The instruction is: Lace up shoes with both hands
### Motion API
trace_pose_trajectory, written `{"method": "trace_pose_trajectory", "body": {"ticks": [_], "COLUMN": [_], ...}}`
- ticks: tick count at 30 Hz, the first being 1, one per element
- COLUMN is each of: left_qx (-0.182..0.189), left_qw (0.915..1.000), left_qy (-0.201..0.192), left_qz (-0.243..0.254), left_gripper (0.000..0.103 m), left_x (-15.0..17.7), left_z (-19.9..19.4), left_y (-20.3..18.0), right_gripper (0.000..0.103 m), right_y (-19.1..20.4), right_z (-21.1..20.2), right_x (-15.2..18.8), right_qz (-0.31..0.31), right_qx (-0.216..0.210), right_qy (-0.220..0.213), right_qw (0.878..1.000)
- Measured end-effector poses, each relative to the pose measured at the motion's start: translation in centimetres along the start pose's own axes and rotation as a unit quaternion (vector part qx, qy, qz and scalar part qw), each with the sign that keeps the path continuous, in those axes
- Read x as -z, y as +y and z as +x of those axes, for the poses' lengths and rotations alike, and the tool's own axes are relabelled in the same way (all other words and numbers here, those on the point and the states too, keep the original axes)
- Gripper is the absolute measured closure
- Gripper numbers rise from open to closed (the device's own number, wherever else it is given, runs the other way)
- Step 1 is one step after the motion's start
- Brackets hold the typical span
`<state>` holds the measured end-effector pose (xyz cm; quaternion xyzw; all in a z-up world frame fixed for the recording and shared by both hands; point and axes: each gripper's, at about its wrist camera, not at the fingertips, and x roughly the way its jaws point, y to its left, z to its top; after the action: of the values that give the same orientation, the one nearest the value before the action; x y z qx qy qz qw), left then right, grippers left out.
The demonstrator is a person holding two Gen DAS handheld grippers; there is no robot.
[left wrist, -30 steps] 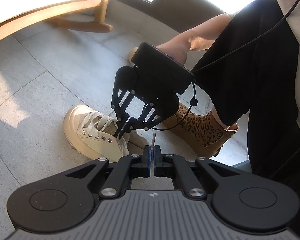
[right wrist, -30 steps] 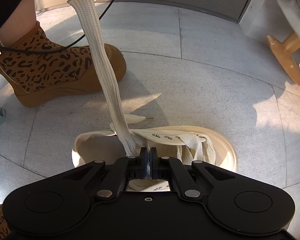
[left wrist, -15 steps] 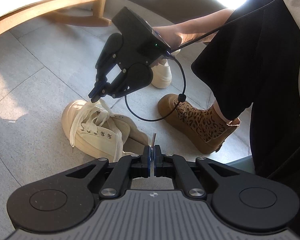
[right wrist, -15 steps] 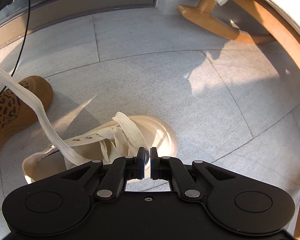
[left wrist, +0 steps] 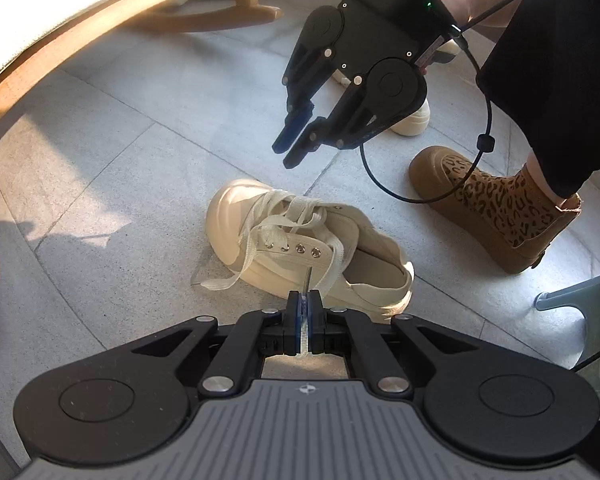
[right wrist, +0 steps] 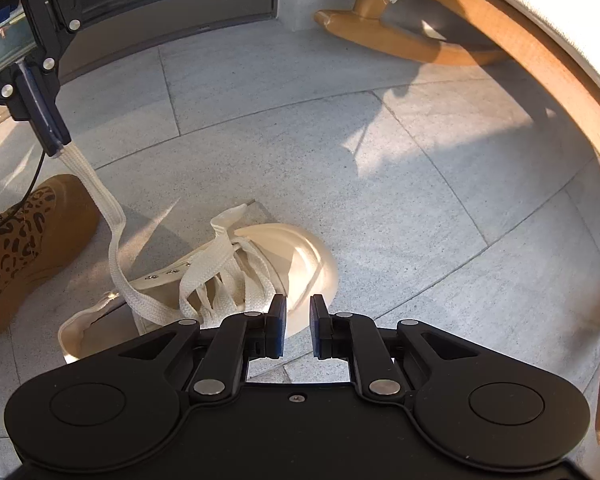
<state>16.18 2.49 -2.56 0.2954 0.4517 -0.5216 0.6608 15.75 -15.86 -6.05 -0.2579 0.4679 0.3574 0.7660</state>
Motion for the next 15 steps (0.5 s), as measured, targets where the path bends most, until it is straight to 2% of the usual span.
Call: {"method": "trace_pose_trajectory", "body": {"ticks": [4, 8, 11, 15], "left_qx": [-0.008, -0.016, -0.009, -0.027], "left_qw": [0.9992, 0.9965, 0.9966, 0.997], "left_qy": [0.015, 0.034, 0.03, 0.036], "left_qz": [0.037, 0.075, 0.077, 0.063], "left_gripper": [0.102, 0.101, 0.101, 0.101], "left_x": [-0.8, -1.6, -2.0, -2.1], "left_z": [2.2, 4.5, 4.9, 4.7], "left_y": [0.2, 0.2, 0.2, 1.0], "right_gripper": [0.091, 0.091, 0.091, 0.091], "right_y": [1.5, 2.6, 2.8, 3.7], "right_z": [-0.6, -0.5, -0.5, -0.2], "right_x": [0.2, 0.7, 1.1, 1.6], "right_qz": [-0.027, -0.024, -0.003, 0.004], "right_qx": [-0.032, -0.058, -0.081, -0.129], "right_qy": [-0.011, -0.012, -0.014, -0.002], "right_qw": [0.999, 0.998, 0.997, 0.992]}}
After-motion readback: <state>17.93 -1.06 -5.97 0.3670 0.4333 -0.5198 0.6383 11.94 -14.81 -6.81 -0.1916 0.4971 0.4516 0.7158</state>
